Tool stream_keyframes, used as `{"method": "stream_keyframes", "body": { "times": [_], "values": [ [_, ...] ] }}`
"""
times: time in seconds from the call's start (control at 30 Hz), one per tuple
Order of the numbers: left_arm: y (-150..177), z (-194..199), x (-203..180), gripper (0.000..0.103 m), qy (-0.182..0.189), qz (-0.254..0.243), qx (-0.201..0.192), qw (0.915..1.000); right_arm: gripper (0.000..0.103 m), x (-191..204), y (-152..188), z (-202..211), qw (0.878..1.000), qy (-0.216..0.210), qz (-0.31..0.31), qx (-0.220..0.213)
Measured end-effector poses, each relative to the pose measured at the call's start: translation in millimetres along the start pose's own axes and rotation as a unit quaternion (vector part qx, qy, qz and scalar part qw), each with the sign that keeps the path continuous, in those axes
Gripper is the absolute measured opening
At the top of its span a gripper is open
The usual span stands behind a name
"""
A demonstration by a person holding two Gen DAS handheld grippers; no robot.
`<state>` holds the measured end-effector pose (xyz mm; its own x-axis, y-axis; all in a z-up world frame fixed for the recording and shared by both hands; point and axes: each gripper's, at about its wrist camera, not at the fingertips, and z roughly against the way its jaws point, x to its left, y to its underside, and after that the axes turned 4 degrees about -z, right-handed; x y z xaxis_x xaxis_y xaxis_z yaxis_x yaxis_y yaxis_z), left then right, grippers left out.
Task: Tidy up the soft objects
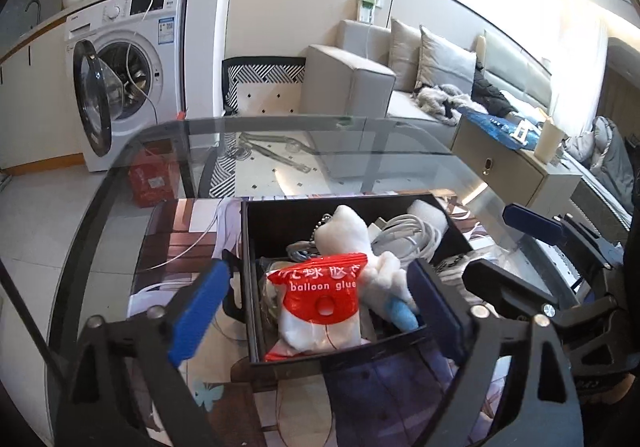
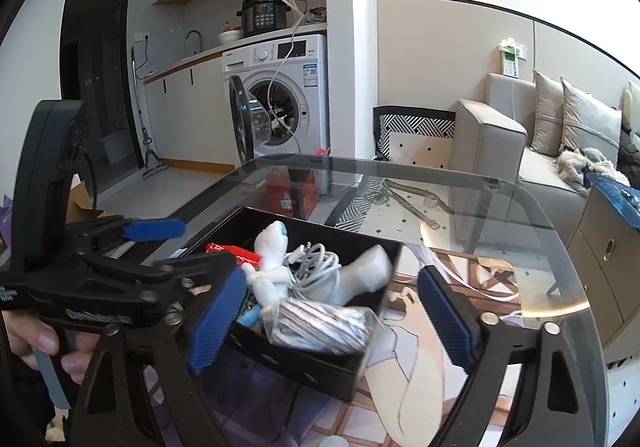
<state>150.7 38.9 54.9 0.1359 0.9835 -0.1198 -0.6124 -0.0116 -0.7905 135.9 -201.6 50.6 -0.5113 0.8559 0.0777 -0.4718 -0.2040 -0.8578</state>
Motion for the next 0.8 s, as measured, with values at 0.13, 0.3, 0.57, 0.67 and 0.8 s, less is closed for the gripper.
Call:
{"method": "stream_keyframes", "body": {
  "times": [0.13,0.3,0.57,0.67,0.8],
  "values": [
    [4.0,14.1,2.2,0.103,-0.010,-0.001,-0.015,0.9998,0.102,-6.0,7.0,10.7,1.000,0.000,-0.007,-0.003],
    [13.8,24.5,0.3,0.103,-0.043,-0.017,-0.033,0.9984,0.102,-9.2,18.3,16.1,1.000,-0.005,-0.015,0.003],
    [33.2,28.4,0.3,0.103,-0.060,-0.020,-0.039,0.9972,0.102,-3.9,39.6,24.1,1.000,-0.011,-0.006,-0.007],
    [40.0,27.9,1.1,0.103,-0.069,-0.018,-0.039,0.9967,0.102,-4.7,44.3,25.5,1.000,-0.011,-0.010,-0.010],
    [49.9,25.7,2.5,0.103,-0.075,-0.017,-0.036,0.9963,0.102,-7.5,51.0,27.8,1.000,-0.012,-0.015,-0.013]
  ]
}}
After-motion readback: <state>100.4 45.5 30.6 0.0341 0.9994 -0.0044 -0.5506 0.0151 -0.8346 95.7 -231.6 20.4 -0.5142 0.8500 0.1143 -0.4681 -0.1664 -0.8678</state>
